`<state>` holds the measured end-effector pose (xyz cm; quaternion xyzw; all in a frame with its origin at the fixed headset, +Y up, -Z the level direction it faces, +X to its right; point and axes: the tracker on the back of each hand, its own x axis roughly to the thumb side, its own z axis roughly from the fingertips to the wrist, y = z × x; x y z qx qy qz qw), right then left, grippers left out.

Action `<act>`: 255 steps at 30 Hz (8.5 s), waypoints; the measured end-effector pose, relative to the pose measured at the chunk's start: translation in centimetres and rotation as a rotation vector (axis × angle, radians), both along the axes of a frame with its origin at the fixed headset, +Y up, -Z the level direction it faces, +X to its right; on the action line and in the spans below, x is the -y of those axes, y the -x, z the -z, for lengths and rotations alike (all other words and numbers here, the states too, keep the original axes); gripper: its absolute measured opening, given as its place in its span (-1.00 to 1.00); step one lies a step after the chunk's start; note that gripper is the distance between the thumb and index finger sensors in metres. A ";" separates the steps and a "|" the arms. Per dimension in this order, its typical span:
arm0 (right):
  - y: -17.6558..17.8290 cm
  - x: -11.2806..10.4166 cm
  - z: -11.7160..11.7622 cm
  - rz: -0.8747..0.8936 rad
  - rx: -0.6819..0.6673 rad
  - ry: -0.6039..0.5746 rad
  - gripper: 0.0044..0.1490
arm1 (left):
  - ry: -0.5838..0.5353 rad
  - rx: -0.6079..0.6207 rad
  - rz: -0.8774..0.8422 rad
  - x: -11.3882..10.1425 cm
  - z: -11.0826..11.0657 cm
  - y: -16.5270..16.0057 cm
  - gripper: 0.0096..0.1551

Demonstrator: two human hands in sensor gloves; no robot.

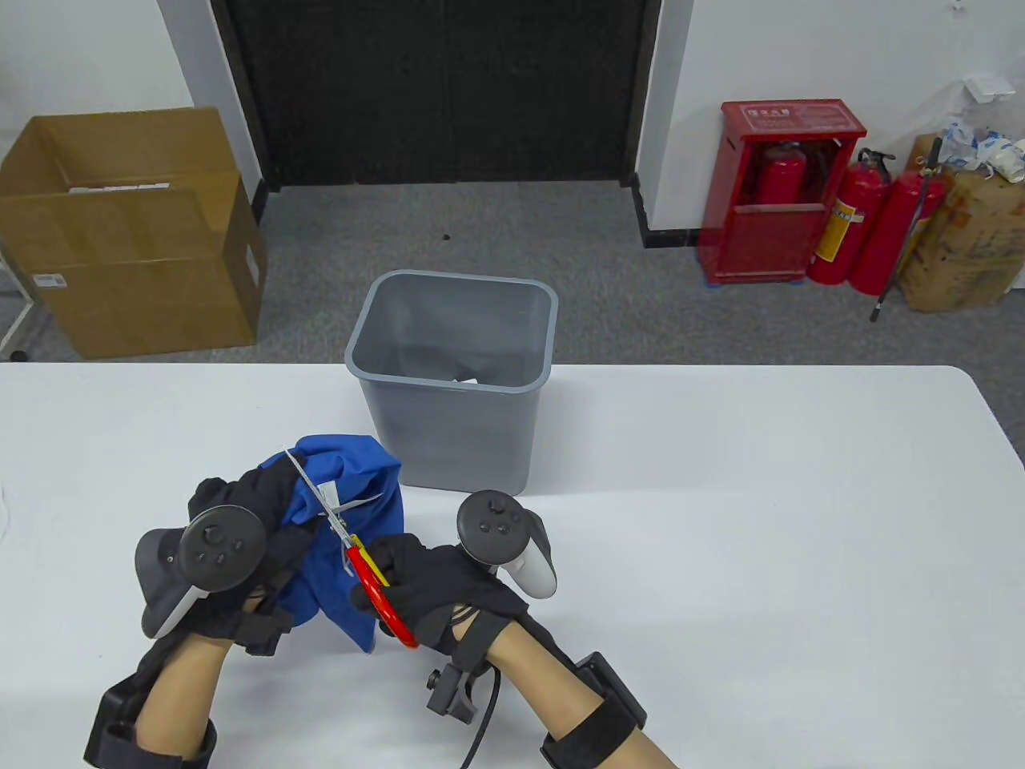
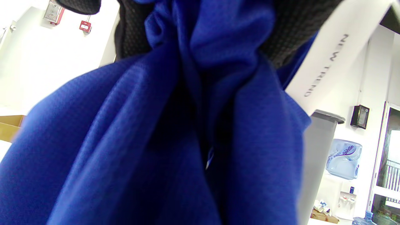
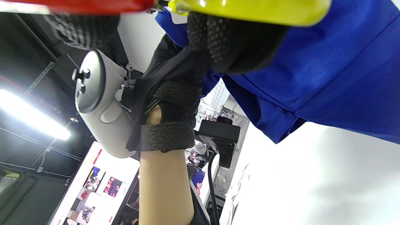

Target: Cut off the clothing tag with scissors

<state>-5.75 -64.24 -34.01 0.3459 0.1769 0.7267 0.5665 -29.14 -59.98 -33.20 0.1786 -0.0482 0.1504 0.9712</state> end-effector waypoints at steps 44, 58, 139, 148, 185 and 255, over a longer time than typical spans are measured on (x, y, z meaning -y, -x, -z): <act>-23.0 7.1 4.2 -0.633 0.974 -0.226 0.05 | 0.056 -0.062 0.019 0.9 1.1 1.2 -0.24; -24.4 12.1 5.4 -1.308 0.930 -0.205 -0.08 | 0.068 -0.077 0.022 1.2 1.3 1.5 -0.24; -17.0 7.3 2.5 -1.014 0.775 -0.419 -0.07 | 0.280 -0.167 0.425 7.9 7.0 3.9 -0.07; -17.0 7.3 2.5 -1.023 0.765 -0.409 -0.07 | 0.313 -0.242 0.556 9.3 8.5 2.5 -0.05; -16.7 7.5 2.5 -1.042 0.704 -0.384 -0.08 | 0.396 0.319 0.392 14.0 0.0 -10.3 -0.36; -16.1 8.2 2.6 -1.032 0.611 -0.351 -0.11 | 0.198 -0.067 -0.084 -9.5 13.2 -7.9 -0.53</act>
